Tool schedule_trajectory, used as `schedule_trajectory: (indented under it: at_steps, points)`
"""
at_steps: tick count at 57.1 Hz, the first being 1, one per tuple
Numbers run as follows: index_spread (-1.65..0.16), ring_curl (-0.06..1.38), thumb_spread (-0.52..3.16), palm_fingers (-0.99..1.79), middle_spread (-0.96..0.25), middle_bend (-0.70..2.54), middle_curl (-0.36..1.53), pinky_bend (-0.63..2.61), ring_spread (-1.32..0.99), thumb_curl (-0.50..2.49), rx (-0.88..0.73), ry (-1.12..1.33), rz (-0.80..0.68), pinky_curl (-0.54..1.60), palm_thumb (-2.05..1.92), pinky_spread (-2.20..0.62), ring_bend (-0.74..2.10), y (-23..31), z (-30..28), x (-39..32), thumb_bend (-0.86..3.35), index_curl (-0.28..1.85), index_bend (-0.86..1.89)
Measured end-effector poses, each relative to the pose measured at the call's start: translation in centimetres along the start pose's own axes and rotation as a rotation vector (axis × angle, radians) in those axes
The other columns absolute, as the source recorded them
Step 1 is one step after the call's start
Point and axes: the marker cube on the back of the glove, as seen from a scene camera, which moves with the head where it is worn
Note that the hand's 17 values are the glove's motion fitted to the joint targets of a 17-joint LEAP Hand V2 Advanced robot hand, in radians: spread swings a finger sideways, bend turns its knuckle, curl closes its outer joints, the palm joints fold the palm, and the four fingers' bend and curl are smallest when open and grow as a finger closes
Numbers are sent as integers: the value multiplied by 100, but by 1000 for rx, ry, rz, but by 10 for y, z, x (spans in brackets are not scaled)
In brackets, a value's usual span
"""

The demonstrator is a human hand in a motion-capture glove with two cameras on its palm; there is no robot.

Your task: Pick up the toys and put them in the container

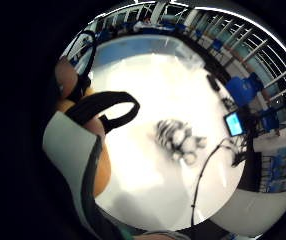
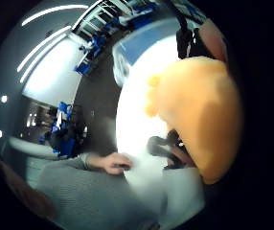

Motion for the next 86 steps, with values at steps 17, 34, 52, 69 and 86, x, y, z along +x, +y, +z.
schedule_trajectory:
  at_steps: [17, 34, 52, 69, 86]
  points:
    - [-41, 47, 89, 67, -27, 47, 47, 112, -46, 78, 8, -97, 305, 38, 64, -38, 81, -139, -2, 41, 9, 35, 16]
    - [-40, 50, 102, 55, -27, 40, 51, 125, -44, 84, -214, 90, 460, 39, 58, -35, 84, -232, 126, 101, 7, 32, 11]
    - [-37, 48, 127, 4, -24, 21, 49, 133, -32, 71, -336, 54, 438, 40, 22, -18, 67, -231, 146, 101, -4, 31, 15]
    - [-36, 39, 132, -6, -18, 16, 41, 133, -17, 52, -324, 50, 428, 37, 9, -1, 54, -223, 125, 101, -2, 31, 16]
    - [-37, 38, 133, -5, -17, 15, 36, 128, -13, 43, -248, -42, 322, 35, 7, 2, 53, -165, 60, 110, -2, 32, 16]
